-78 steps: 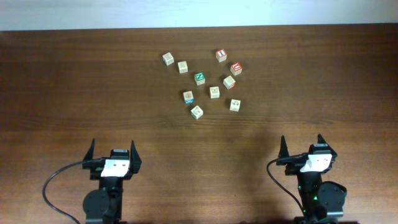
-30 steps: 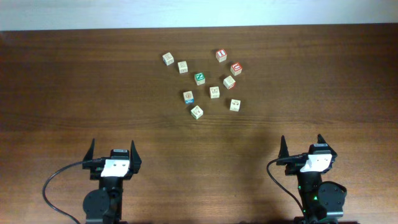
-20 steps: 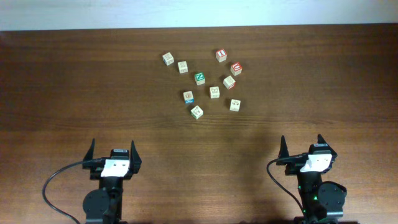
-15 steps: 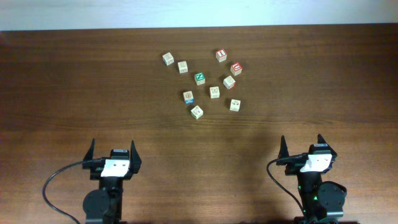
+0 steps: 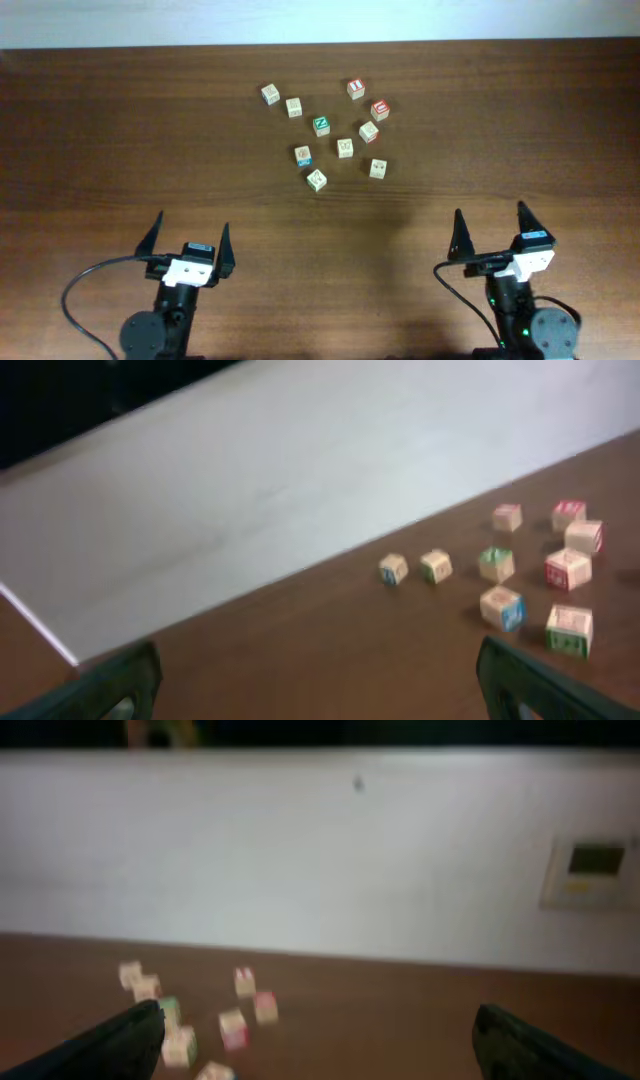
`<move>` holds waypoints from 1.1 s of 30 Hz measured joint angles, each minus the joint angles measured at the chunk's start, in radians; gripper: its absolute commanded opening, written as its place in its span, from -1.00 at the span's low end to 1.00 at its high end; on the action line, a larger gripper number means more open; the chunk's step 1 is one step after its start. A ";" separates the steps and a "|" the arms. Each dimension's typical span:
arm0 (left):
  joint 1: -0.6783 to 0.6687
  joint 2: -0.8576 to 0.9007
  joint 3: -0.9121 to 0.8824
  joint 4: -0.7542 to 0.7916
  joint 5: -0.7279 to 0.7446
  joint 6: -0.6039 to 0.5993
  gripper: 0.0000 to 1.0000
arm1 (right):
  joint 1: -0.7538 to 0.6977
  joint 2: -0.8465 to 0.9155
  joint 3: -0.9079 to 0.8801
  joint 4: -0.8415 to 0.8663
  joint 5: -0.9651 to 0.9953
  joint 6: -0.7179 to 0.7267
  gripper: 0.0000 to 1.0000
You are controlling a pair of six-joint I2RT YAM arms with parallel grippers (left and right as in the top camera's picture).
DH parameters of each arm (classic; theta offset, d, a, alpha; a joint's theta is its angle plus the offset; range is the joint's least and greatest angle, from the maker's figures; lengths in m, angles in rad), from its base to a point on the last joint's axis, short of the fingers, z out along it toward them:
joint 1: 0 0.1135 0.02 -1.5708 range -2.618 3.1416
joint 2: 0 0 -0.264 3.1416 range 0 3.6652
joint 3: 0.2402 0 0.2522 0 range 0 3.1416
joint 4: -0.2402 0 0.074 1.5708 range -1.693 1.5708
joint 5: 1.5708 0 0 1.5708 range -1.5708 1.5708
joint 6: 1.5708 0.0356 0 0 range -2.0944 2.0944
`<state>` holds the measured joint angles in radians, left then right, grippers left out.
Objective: Rotate 3 blocks
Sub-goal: 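Raise both arms and lower the right gripper onto the '1' block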
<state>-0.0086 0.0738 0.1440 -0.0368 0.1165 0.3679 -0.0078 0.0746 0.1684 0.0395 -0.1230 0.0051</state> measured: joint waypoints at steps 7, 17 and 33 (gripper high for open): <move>0.000 0.431 0.461 -0.203 0.057 0.007 0.98 | 0.000 0.508 0.518 -0.235 -0.127 0.010 0.96; -0.004 1.456 1.347 -0.787 0.185 0.018 0.98 | 0.065 1.508 1.288 -0.896 -0.276 0.017 0.96; -0.050 1.716 1.363 -0.857 0.270 -0.013 0.98 | 0.362 2.003 1.358 -0.765 0.195 0.590 -0.10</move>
<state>-0.0589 1.7901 1.5074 -0.8940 0.3862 0.3553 0.3542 2.0773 1.5261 -0.7254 0.0723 0.5953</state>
